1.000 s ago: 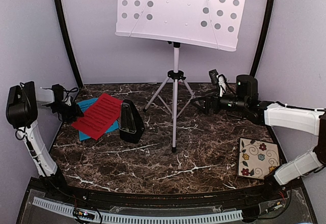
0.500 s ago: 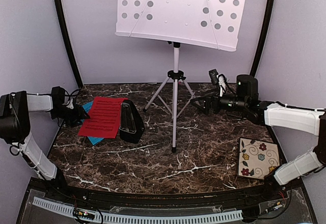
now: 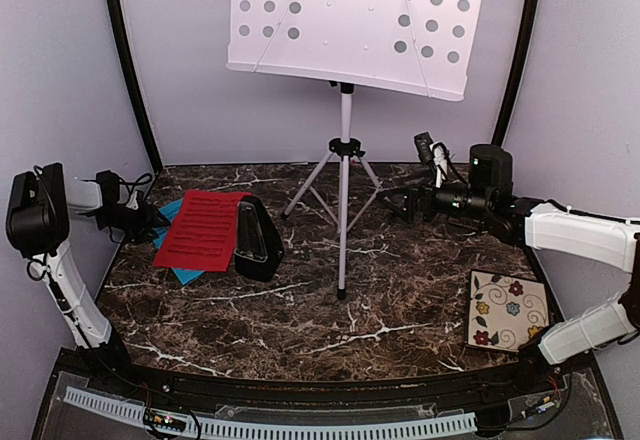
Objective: Set up the instrument practice props
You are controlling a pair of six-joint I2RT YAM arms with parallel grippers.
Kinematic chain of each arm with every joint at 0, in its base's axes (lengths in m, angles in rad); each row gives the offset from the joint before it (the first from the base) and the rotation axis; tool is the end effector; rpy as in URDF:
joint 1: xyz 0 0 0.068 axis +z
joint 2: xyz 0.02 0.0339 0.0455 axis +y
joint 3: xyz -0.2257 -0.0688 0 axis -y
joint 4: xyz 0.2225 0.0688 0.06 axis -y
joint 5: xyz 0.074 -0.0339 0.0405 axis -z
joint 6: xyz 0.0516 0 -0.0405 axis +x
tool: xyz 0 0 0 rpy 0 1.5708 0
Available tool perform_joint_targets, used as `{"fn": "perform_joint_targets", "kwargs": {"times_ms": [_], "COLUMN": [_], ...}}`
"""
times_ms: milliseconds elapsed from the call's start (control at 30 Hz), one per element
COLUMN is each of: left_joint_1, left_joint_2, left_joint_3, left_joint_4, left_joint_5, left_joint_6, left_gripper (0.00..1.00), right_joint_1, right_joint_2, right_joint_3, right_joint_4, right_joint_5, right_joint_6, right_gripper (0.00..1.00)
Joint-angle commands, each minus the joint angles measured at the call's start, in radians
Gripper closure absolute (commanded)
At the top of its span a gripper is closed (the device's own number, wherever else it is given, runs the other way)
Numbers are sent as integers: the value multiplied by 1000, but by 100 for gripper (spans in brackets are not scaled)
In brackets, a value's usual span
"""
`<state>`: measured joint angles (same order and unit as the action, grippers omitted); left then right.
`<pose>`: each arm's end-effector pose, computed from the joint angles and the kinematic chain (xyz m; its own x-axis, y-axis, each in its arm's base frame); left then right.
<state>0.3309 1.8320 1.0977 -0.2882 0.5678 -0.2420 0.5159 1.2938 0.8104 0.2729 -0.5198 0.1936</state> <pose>0.3352 0.0858 0.1267 -0.7815 -0.4821 -0.3961 -0.2020 0.7961 -0.5705 0.2477 0.1700 0.2555 -0.3420 -0.0020 -0.9397 -0.7998 0.5255 0.2900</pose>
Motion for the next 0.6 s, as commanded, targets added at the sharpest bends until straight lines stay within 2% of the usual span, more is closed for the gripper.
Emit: {"fn": "perform_joint_targets", "kwargs": {"times_ms": [0, 267, 567], "left_joint_1": [-3, -9, -54], "left_joint_2": [59, 104, 137], "left_joint_3": [46, 42, 44], "left_joint_4": [-18, 13, 39], "left_joint_5": [42, 119, 267], "left_joint_6": [54, 61, 66], "left_gripper": [44, 45, 47], "right_joint_1": [-8, -6, 7], "right_joint_2": [-22, 3, 32], "right_joint_3": [-10, -7, 4], "right_joint_4": [-7, -1, 10], "right_joint_5": [9, 0, -4], "right_joint_6": [-10, 6, 8], "right_gripper": [0, 0, 0]}}
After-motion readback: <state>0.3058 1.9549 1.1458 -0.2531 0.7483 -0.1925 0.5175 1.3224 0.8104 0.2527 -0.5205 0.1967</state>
